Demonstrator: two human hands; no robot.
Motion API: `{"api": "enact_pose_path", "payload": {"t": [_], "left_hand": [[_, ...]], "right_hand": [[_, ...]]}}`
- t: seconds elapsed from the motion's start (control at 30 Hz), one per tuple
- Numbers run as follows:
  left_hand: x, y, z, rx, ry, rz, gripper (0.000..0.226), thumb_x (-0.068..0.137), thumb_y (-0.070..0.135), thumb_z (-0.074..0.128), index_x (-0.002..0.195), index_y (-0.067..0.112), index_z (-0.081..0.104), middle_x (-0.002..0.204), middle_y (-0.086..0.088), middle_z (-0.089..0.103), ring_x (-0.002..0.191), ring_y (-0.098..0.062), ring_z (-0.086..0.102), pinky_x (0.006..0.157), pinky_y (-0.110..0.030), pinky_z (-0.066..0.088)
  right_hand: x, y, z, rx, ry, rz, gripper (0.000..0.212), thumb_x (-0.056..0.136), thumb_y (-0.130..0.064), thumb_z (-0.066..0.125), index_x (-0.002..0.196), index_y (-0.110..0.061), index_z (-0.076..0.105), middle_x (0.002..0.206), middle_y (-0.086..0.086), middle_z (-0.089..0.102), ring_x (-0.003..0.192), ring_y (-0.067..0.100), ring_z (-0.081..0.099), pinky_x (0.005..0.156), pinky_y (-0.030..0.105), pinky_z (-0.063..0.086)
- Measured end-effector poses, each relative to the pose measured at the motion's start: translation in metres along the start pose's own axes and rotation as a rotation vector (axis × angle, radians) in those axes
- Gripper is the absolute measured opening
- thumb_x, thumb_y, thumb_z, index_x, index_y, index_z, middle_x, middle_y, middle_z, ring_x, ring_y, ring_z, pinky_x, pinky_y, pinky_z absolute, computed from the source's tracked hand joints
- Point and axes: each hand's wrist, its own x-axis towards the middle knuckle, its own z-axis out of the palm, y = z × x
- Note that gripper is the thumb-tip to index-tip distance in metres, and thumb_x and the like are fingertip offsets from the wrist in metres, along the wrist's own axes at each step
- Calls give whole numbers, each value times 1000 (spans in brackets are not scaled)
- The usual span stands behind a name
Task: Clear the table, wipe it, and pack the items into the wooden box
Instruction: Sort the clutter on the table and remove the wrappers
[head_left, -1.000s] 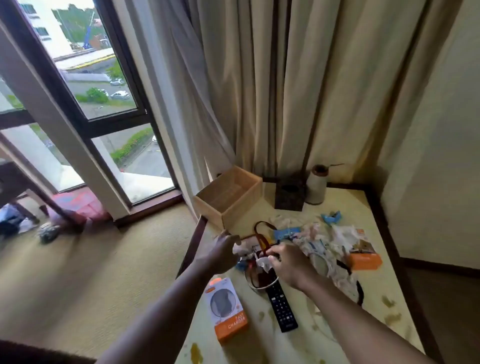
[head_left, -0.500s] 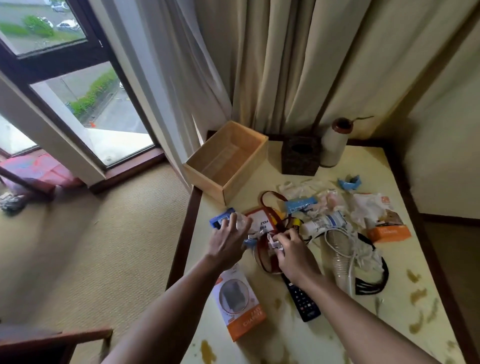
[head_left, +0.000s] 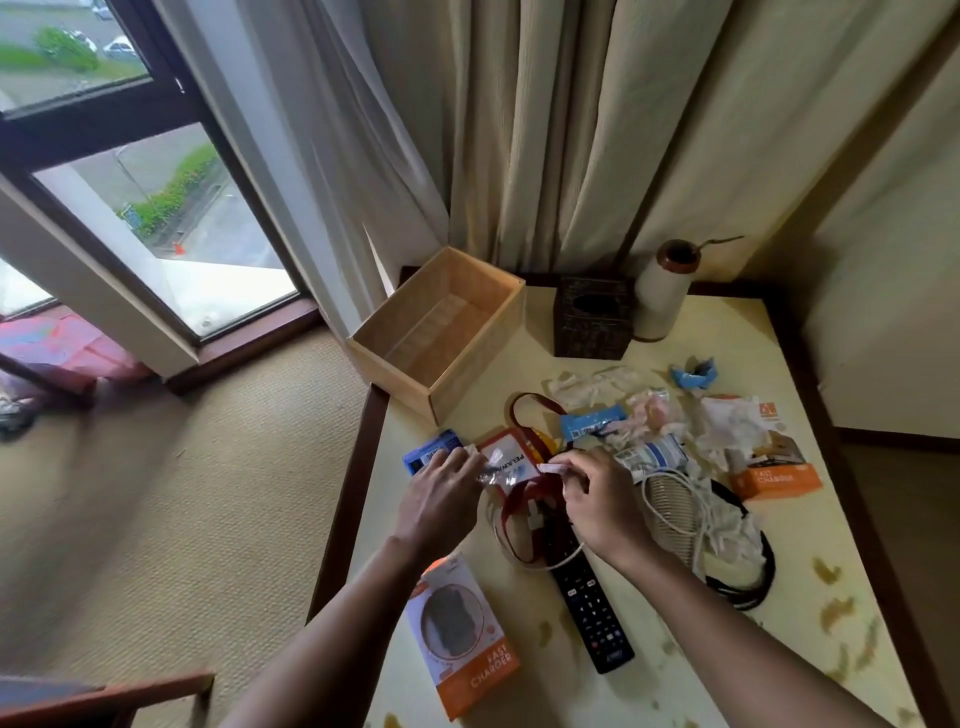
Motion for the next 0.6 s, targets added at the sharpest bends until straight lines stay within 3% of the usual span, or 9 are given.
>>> {"api": "enact_pose_path", "payload": {"t": [0.17,0.33,0.4,0.5,0.6], "left_hand": [[28,20,-18,-105,85,-9,20,100,21,56,118,15,60,100,-4,68,90,-22,61,69,-40,55],[79,54,-28,-240,22,-134,20,107,34,35,107,19,47,87,0,52,79,-18,48,64,-35,38],[95,66,-27,-257,-27,-163,27,105,44,31,102,21,44,85,0,50,77,-19,48,61,-34,34],[118,81,-18,-169,-130,-165,46,101,61,31,102,18,48,89,-3,57,78,-21,53,59,-34,36],[138,92,0,-43,-196,-117,40,103,51,42,114,16,57,105,-8,67,92,-27,61,68,-37,44]], "right_hand": [[25,5,-32,37,102,79,24,94,1,58,100,-12,77,106,3,60,98,14,60,82,16,45],[63,40,-65,-102,140,170,24,90,-14,58,100,-1,75,111,18,62,102,28,62,86,27,46],[75,53,-75,-196,30,235,39,84,-35,56,102,-4,72,117,21,59,112,34,53,96,37,44],[86,63,-81,-372,-93,296,59,81,-55,61,123,-14,59,136,17,42,126,37,38,103,43,41],[92,67,-77,-429,-176,319,83,76,-63,71,143,-24,41,148,10,26,136,36,31,106,47,42]]}}
